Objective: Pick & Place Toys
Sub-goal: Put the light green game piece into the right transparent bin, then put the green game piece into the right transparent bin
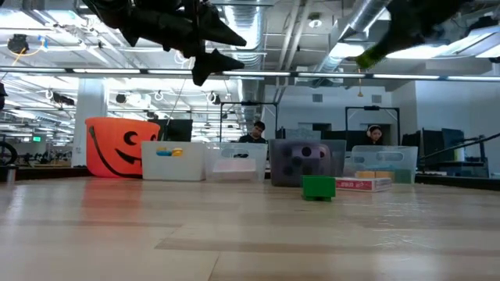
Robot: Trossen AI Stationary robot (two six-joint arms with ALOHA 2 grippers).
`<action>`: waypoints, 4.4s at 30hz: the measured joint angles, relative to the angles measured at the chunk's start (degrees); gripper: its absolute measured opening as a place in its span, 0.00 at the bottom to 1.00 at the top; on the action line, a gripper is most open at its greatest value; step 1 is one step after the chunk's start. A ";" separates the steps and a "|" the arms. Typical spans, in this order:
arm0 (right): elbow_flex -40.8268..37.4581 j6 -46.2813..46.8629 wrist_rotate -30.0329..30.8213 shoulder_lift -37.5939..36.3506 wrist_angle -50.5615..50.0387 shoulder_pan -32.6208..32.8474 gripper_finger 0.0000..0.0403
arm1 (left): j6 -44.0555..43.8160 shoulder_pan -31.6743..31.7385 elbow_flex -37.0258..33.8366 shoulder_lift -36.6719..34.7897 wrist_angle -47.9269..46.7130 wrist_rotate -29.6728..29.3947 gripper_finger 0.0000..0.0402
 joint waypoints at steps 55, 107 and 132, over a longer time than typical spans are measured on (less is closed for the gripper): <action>-0.17 -18.20 -30.21 21.61 19.05 -3.15 0.67 | 20.92 -19.22 -5.08 10.64 17.86 -19.40 0.67; -0.07 -16.20 -28.13 21.51 21.07 0.45 0.67 | 24.27 -25.68 5.14 39.78 28.69 -22.64 1.00; -0.07 -16.07 -28.57 21.51 22.43 0.45 0.67 | 23.85 -25.64 8.63 44.11 26.93 -22.40 1.00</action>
